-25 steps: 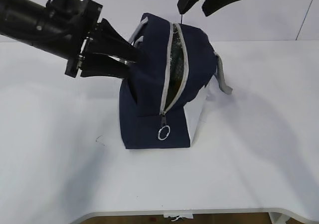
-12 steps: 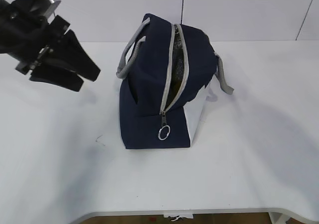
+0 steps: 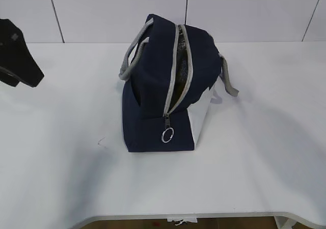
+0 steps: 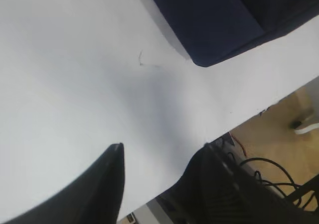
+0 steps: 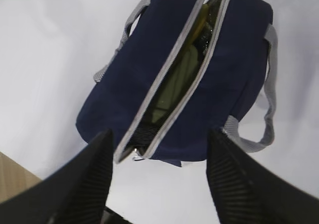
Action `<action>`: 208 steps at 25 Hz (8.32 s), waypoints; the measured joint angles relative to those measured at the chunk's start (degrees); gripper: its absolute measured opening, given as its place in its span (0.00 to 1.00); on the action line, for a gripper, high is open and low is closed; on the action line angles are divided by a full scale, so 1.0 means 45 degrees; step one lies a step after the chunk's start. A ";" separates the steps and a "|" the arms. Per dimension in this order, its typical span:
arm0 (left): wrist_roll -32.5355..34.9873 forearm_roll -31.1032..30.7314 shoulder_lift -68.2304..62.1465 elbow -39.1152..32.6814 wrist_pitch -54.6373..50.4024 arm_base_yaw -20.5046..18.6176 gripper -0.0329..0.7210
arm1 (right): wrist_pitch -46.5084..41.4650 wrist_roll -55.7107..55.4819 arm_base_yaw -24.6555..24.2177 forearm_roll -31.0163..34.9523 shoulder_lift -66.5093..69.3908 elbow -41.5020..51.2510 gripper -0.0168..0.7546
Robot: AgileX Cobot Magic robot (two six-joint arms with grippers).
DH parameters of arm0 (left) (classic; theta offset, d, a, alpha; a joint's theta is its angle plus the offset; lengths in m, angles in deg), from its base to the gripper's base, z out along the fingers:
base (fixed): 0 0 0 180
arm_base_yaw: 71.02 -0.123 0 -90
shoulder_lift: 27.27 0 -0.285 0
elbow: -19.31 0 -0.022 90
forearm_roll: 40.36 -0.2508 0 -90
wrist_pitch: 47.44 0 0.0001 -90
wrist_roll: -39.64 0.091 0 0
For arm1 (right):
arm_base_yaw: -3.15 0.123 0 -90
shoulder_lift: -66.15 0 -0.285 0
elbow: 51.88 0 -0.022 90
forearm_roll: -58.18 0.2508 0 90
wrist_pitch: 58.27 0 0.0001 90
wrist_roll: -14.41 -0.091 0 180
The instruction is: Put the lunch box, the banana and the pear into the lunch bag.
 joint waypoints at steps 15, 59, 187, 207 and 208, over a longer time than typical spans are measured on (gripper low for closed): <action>-0.0727 -0.0120 0.1897 0.0000 -0.0212 0.0000 0.52 | 0.9100 0.6042 0.0000 0.2937 -0.5824 0.9444 0.61; -0.0727 0.0242 0.1948 0.0000 -0.0235 0.0008 0.52 | 1.7710 1.1597 0.5867 1.0501 -0.0774 1.4673 0.61; -0.0727 0.1245 0.1948 0.0000 -0.0235 0.0029 0.45 | 1.8569 1.0381 0.5867 0.8960 0.1603 1.3056 0.08; -0.0727 0.1294 0.1948 0.0000 -0.0235 0.0029 0.45 | 1.7993 1.0586 0.5867 0.9998 0.0742 1.3056 0.02; -0.0727 0.1294 0.1948 0.0000 -0.0235 0.0029 0.45 | 1.7953 1.0685 0.5867 1.0157 0.0585 1.3056 0.02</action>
